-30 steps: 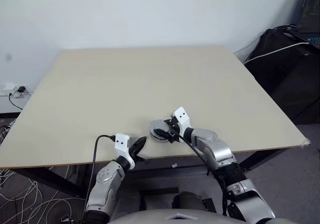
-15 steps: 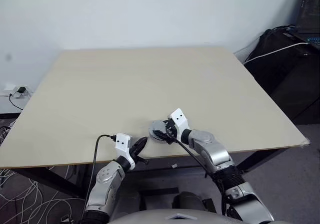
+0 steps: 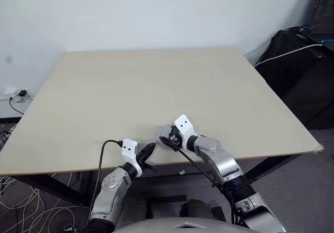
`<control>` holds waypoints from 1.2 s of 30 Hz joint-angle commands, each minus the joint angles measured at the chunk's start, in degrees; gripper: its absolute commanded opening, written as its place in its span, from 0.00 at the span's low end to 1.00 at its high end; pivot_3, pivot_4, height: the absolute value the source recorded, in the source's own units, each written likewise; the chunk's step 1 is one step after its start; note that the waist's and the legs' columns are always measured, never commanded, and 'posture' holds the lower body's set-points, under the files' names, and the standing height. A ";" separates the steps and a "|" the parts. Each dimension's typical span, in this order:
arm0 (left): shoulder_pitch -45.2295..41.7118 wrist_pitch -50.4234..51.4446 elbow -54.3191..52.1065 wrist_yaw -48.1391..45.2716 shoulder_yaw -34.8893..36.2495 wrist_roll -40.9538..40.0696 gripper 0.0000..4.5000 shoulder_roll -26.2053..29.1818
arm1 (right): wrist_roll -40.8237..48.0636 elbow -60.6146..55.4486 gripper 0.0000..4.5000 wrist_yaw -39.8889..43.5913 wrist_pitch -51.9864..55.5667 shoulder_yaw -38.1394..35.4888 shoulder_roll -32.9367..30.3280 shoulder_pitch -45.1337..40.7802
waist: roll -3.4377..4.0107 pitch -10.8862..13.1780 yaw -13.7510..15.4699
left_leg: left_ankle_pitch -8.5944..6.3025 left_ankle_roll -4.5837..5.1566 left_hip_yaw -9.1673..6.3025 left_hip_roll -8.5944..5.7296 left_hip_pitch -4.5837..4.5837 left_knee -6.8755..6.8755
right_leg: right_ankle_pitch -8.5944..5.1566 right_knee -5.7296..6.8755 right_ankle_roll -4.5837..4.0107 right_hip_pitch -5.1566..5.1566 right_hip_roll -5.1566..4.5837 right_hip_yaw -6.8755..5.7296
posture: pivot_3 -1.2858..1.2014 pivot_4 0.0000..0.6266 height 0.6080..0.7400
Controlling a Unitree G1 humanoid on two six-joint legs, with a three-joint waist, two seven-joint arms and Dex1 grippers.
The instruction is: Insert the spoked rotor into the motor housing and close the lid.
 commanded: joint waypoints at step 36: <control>-0.35 -0.25 -2.13 0.14 -0.21 -0.23 0.00 -0.32 | -1.12 -4.57 0.73 -7.20 14.19 -0.89 0.97 -0.62 | 0.03 -0.02 0.18 | 0.00 0.00 0.00 0.00 -0.03 -0.01 | -0.01 -0.04 0.03 0.02 -0.04 -0.03 | 0.52 0.00 1.00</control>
